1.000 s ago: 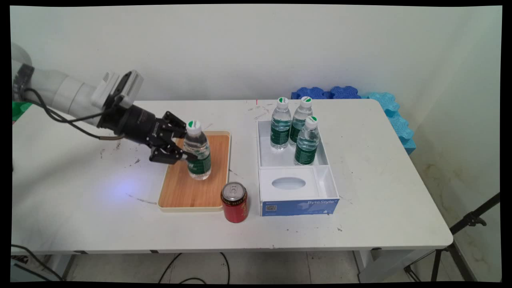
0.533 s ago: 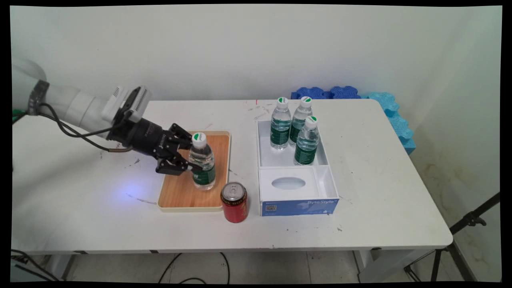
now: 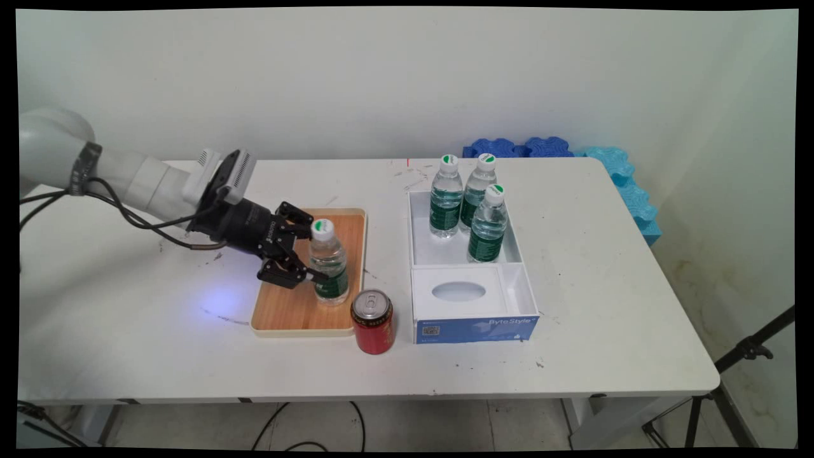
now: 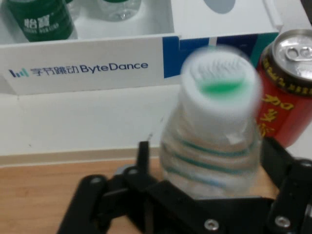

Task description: Place the picked object on the tray

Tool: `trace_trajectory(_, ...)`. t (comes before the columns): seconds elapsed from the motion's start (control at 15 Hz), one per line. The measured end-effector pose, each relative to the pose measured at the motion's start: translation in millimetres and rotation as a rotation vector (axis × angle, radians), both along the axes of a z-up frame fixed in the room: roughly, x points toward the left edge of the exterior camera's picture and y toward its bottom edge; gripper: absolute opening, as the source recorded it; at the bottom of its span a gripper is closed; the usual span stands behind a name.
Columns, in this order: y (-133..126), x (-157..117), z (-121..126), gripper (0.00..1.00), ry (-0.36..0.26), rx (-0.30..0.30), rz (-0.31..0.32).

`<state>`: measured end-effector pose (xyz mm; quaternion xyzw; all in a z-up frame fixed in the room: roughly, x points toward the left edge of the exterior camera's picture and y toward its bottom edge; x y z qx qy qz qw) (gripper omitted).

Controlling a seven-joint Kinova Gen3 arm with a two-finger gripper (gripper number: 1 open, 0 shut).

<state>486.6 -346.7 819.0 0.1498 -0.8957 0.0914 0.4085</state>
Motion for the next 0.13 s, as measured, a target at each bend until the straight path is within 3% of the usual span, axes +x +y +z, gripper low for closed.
trace_trajectory(0.13,-2.7,-2.3,-2.3,1.0,0.0,-0.002,0.003)
